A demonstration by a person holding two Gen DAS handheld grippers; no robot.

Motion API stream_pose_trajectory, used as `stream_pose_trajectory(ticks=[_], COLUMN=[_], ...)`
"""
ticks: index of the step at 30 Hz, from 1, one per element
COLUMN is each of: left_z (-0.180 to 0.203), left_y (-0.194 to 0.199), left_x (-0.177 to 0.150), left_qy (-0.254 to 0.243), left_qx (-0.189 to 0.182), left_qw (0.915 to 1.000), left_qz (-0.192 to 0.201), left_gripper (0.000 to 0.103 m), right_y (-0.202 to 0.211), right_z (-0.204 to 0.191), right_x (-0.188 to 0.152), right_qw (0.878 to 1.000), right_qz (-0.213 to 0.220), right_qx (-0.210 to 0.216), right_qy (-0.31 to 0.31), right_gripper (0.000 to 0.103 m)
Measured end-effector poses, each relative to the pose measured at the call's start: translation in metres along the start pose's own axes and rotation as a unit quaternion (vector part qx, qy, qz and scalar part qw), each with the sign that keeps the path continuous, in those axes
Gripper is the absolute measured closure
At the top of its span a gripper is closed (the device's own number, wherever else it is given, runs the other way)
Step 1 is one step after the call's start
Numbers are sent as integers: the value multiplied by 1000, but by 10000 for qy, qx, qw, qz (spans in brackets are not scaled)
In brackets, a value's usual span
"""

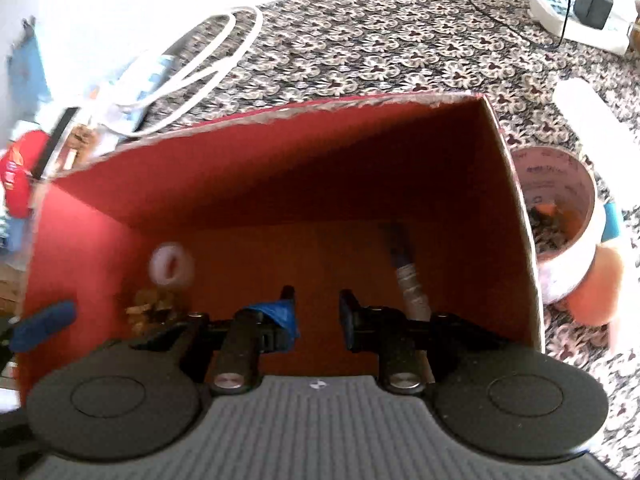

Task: Organize rigid objects
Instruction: 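Withdraw the right gripper from the box toward the black card holder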

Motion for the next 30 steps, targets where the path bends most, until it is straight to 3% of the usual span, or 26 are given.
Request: stream_pose_trajectory(ticks=[12,17,21,30], left_z=[7,7,12,28], left_y=[15,24,34,64], left_x=[1,0,-3,-8], left_qy=[-30,134,289,559], left_qx=[371,593,744,1057], left_qw=[9993,9981,9968,9927], left_qz=[101,45,13,126], left_gripper=[48,46,46,44], right_y=[48,69,86,117], right_z=[-15,-19,-20,-13], right_x=[-23,-34,-44,-69], right_qw=[9948,9882,9790,9643], right_qz=[763,1104,1270,1586], right_qx=[664,1052,1596,2107], right_qy=[87,137,11,250], right_gripper=[97,97,97,97])
Point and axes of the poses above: each gripper's, at about its wrist camera, not at the fingertips, and y roughly against the way its jaws point, z to its right, x to its top, the point moved 9 cm from there along -y, roughly the way its jaws point, and after that the axes turned 2 degrees about x, right-handed, at the moved point
